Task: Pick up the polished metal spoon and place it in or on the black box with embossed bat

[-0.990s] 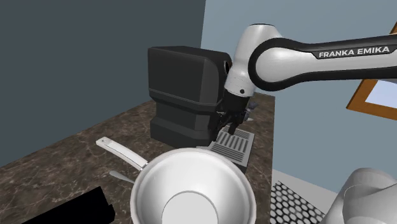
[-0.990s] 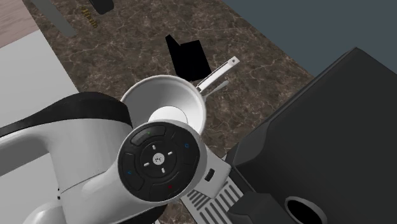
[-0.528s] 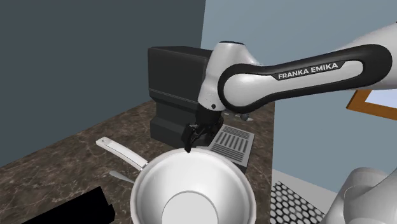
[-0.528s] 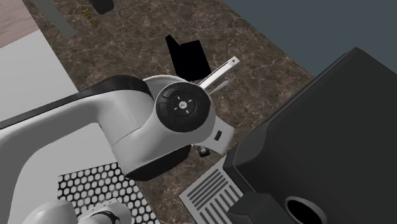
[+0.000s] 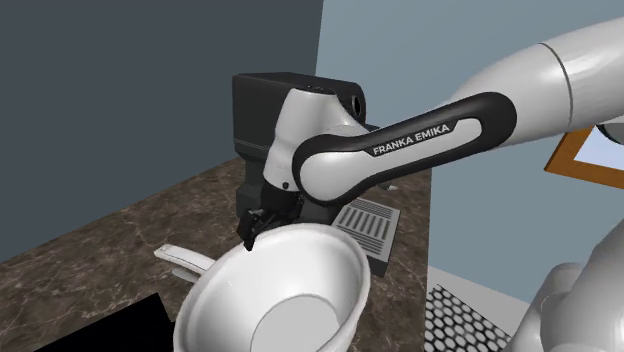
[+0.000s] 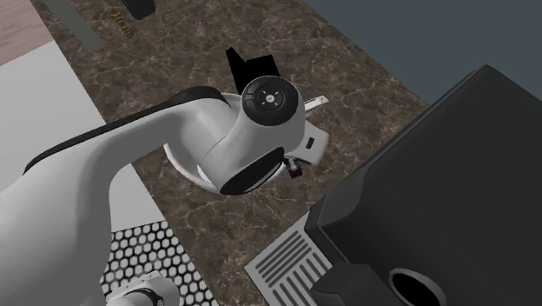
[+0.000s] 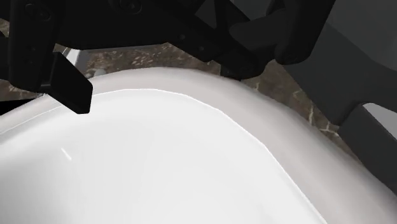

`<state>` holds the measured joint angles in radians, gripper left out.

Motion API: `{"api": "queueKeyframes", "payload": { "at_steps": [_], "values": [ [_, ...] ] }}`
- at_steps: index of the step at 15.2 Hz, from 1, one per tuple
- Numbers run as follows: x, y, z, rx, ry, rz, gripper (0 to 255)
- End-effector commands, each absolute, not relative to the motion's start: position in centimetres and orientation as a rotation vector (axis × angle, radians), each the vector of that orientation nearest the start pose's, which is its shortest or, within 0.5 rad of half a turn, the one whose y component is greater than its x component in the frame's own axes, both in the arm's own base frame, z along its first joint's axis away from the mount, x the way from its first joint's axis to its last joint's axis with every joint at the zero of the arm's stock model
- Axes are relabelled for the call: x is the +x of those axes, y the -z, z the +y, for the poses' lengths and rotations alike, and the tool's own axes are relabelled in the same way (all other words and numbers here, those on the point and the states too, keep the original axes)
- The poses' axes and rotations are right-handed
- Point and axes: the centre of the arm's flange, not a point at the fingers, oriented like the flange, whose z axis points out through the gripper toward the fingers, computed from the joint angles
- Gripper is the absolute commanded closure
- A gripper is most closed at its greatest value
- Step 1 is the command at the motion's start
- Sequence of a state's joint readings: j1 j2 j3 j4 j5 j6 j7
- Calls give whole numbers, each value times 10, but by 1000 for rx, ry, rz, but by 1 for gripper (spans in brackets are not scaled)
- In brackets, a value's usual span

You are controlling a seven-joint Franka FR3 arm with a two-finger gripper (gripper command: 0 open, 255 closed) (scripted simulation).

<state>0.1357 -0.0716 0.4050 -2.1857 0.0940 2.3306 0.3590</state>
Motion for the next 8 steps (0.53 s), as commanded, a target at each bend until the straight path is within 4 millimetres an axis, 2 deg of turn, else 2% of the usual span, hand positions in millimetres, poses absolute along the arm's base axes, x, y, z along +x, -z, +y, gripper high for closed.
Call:
{"api": "queueKeyframes", "payload": {
  "at_steps": [1,8],
  "values": [
    [468,-419,308,-2990,235,-229,0],
    [502,-382,381,-2965,296,-320,0]
  ]
}}
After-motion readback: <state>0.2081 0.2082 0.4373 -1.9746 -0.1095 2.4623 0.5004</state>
